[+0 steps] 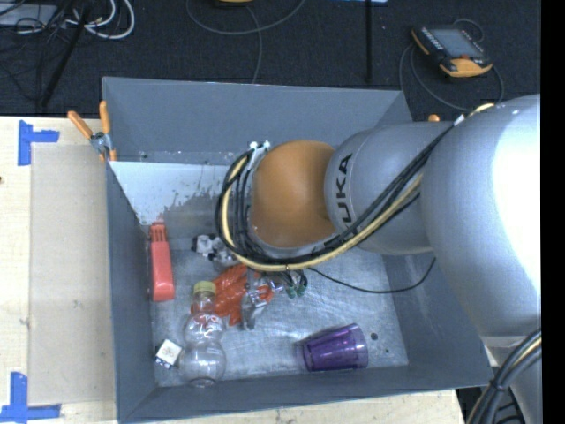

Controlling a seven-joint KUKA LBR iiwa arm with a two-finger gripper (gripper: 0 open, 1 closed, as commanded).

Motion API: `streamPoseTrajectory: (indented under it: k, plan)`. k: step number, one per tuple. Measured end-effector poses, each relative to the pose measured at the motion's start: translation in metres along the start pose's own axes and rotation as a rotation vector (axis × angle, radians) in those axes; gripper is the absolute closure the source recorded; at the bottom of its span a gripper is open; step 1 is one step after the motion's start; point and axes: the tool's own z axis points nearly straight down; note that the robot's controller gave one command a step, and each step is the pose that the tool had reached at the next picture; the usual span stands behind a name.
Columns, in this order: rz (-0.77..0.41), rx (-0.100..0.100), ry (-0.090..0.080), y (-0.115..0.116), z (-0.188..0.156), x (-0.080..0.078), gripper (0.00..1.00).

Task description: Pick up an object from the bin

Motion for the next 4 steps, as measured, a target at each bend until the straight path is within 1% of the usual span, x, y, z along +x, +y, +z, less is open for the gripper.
streamPoseTrajectory:
  k: [1,3,4]
  plan:
    - [0.002,0.000,-0.003,0.0005,-0.0013,-0.0007,1.00]
    - [0.002,0.000,-0.002,0.0005,-0.0038,-0.0002,1.00]
    - [0.003,0.000,0.001,0.0005,-0.0102,0.0004,1.00]
